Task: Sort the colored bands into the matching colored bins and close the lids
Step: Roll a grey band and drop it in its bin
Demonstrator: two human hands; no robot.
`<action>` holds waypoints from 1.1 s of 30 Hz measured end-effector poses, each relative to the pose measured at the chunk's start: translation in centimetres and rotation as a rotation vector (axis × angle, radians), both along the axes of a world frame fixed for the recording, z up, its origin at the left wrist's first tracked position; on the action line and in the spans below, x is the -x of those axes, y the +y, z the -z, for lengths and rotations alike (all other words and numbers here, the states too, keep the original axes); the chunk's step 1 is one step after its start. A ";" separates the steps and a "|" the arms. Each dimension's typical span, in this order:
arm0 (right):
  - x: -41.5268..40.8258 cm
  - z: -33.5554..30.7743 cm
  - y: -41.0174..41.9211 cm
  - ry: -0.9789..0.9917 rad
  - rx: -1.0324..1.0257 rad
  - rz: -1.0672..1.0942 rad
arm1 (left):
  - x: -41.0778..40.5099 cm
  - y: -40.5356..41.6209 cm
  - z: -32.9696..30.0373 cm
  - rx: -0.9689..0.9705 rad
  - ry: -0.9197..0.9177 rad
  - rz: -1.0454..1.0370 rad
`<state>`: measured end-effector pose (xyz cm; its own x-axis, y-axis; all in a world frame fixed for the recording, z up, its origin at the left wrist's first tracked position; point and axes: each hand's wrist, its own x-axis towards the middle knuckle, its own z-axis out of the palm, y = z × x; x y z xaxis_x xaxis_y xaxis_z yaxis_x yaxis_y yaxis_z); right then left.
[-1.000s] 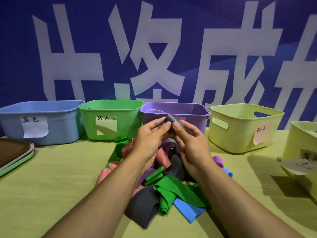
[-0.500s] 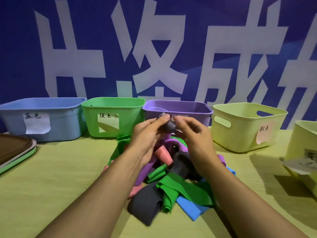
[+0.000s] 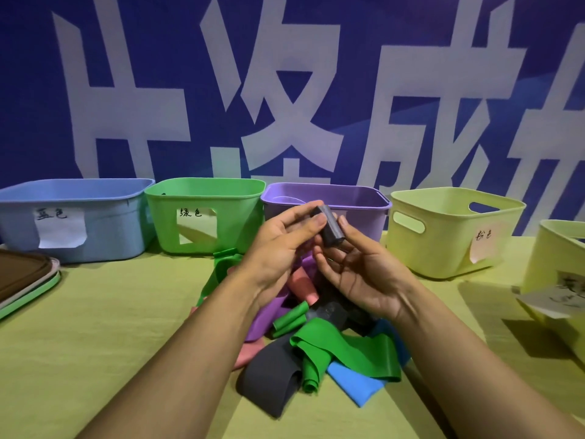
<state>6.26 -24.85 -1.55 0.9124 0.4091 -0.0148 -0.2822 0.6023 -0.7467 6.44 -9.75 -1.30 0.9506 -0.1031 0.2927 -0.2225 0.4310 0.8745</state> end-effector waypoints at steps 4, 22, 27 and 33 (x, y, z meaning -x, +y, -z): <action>-0.6 0.7 -0.1 -0.106 -0.065 0.058 | 0.1 0.0 0.1 -0.031 -0.021 -0.111; 5.7 -14.1 -20.1 -0.297 1.243 0.795 | 4.8 -11.1 -4.7 -0.229 -0.147 -0.204; 5.8 -13.3 -25.9 0.039 1.731 0.680 | 5.9 -13.5 -4.2 -0.256 -0.107 -0.193; 5.2 -9.0 -28.5 0.291 1.867 0.364 | 6.4 -13.7 -3.0 -0.287 -0.085 -0.200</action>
